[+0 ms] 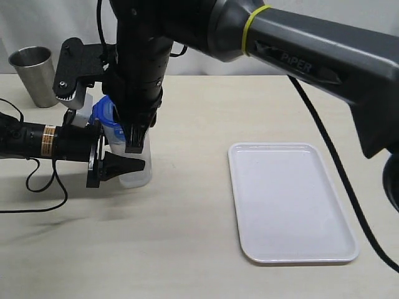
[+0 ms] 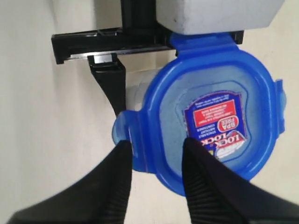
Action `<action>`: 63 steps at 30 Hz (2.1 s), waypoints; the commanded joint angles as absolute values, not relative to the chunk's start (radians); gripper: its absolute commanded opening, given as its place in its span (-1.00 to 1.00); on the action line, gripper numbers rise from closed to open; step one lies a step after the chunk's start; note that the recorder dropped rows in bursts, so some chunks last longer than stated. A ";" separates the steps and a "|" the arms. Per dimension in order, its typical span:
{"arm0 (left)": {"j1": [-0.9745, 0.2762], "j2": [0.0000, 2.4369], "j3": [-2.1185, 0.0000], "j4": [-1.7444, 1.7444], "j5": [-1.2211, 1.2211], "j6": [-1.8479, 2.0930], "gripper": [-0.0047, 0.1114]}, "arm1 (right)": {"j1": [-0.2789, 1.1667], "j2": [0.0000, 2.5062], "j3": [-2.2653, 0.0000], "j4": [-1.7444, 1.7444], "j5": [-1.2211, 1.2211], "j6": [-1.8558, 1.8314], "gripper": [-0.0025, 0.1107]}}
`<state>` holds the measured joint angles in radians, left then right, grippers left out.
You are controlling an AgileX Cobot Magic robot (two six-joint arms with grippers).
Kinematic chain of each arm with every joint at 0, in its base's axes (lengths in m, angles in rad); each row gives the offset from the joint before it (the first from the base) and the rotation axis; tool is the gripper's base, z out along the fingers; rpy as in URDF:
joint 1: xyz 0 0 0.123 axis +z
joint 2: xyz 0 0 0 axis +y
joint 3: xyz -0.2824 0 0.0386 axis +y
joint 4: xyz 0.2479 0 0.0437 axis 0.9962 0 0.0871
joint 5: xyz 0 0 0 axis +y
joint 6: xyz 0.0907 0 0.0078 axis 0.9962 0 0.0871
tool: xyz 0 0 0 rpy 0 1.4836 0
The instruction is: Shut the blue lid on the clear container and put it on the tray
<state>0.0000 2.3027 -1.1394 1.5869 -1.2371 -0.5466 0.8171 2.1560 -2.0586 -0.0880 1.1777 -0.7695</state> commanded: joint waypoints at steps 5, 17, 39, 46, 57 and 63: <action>-0.001 2.306 -1.141 1.612 -1.221 -0.550 -0.92 | 0.816 2.210 -1.923 -0.106 1.074 -0.829 -0.35; -0.001 2.306 -1.141 1.623 -1.221 -0.550 -0.92 | 0.816 2.210 -1.745 -0.131 0.815 -0.821 -0.21; 0.000 2.306 -1.141 1.417 -1.221 0.017 -0.92 | 0.814 1.939 -1.742 0.020 0.944 -0.867 -0.13; -0.005 2.306 -1.141 1.463 -1.221 0.228 -0.92 | 0.812 1.890 -1.742 0.050 0.905 -0.861 -0.14; -0.040 2.306 -1.141 1.483 -1.221 0.211 -0.92 | 0.769 2.008 -1.747 0.060 0.863 -0.839 -0.14; -0.040 2.306 -1.141 1.481 -1.221 0.209 -0.92 | 0.724 2.027 -1.765 0.067 0.864 -0.830 -0.14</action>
